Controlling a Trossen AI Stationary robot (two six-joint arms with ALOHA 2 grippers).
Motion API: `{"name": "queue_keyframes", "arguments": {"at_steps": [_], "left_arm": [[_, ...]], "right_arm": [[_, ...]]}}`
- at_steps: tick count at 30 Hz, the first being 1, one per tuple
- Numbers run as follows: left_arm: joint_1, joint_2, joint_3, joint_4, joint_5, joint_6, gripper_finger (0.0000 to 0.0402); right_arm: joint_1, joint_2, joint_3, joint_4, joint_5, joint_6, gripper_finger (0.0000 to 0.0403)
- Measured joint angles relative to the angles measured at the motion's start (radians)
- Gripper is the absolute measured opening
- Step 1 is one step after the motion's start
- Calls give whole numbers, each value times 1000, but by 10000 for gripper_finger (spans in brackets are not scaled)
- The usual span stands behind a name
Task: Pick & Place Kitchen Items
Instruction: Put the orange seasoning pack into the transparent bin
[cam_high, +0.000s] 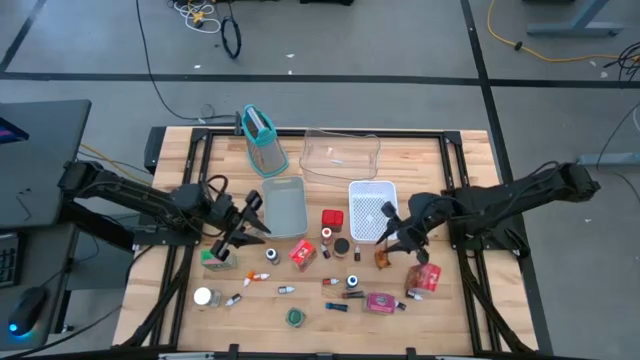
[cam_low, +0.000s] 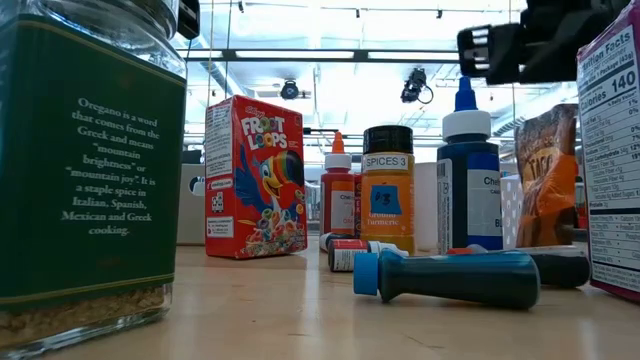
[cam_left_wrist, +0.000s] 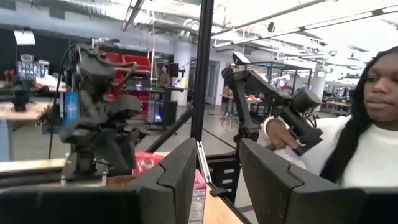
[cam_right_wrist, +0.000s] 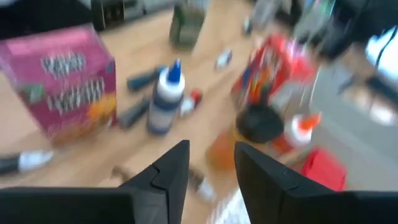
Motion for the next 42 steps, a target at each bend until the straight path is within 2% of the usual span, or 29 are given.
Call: {"name": "queue_keyframes", "arguments": {"at_steps": [3, 6, 9, 15, 24, 28, 34, 38, 40, 42], "left_arm": [[0, 0, 0, -21, 0, -18, 134], [0, 0, 0, -41, 0, -12, 134], [0, 0, 0, -42, 0, -2, 134], [0, 0, 0, -42, 0, -5, 134], [0, 0, 0, -44, 0, -5, 134], [0, 0, 0, -54, 0, -6, 134], [0, 0, 0, -74, 0, -6, 134], [0, 0, 0, -90, 0, -6, 134], [0, 0, 0, -91, 0, -6, 134], [0, 0, 0, -91, 0, -6, 134]], "right_arm": [[19, 24, 34, -161, 36, 51, 137], [46, 40, 55, -247, 94, 18, 137], [59, 45, 55, -263, 146, 14, 137], [59, 48, 55, -195, 169, -11, 137], [59, 134, 54, -209, 162, -51, 135], [59, 169, 54, -190, 135, -120, 113], [59, 168, 58, -202, 131, -129, 45], [57, 153, 153, -285, 134, -128, 7], [53, 148, 226, -345, 186, -129, 11], [46, 148, 309, -414, 289, -138, 12]]}}
